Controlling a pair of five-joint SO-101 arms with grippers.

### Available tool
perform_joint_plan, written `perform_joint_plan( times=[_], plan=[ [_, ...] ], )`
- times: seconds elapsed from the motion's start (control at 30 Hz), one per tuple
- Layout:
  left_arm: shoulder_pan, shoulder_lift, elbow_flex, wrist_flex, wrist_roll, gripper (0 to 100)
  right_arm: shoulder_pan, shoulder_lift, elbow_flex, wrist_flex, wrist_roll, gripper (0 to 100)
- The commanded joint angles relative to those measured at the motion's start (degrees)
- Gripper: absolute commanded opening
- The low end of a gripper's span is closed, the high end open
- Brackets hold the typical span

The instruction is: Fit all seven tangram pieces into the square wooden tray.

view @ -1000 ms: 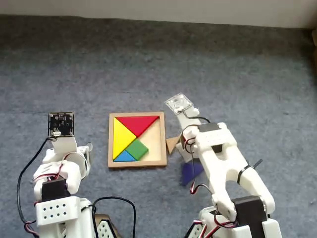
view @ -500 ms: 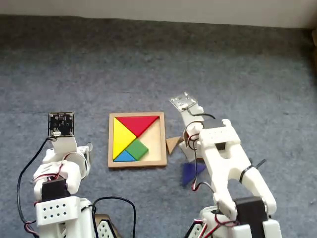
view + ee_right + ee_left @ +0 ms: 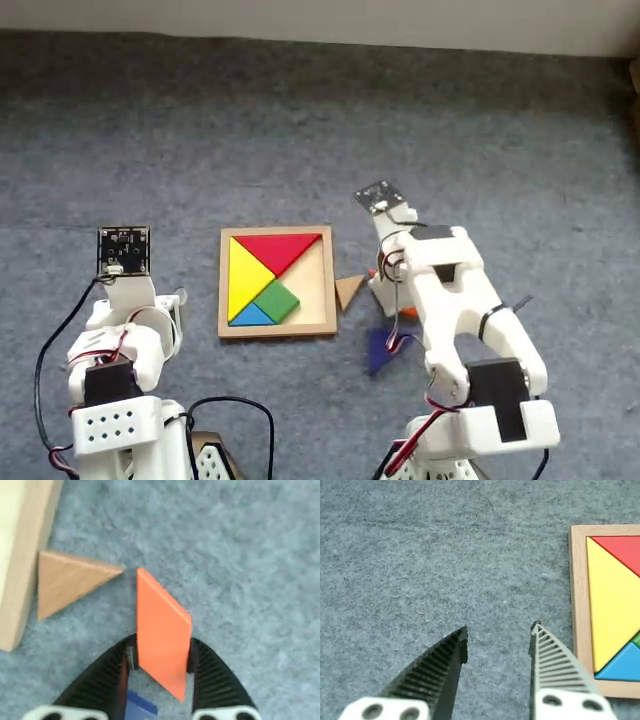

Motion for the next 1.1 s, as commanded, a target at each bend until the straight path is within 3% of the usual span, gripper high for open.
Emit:
perform_joint_plan(
  times=[0.0, 0.33, 0.5, 0.8, 1.07],
  plan=[
    [-0.8, -0.7, -0.2, -1.0, -0.4, 21, 1.1, -0.3, -5.1, 2.2, -0.4, 0.5],
    [-0.8, -0.7, -0.2, -1.0, -0.4, 21, 0.8, -10.2, -8.9, 4.9, -0.5, 1.5],
    [-0.8, -0.7, -0.2, -1.0, -0.4, 21, 0.0, -11.9, -5.7, 4.8, -0.3, 17.5],
    [-0.8, -0.7, -0.2, -1.0, -0.4, 21, -9.2, -12.0, -3.6, 4.8, -0.5, 14.5],
    [-0.8, -0.7, -0.2, -1.0, -0.4, 21, -4.3, -11.6, -3.6, 4.8, -0.3, 14.6]
  ],
)
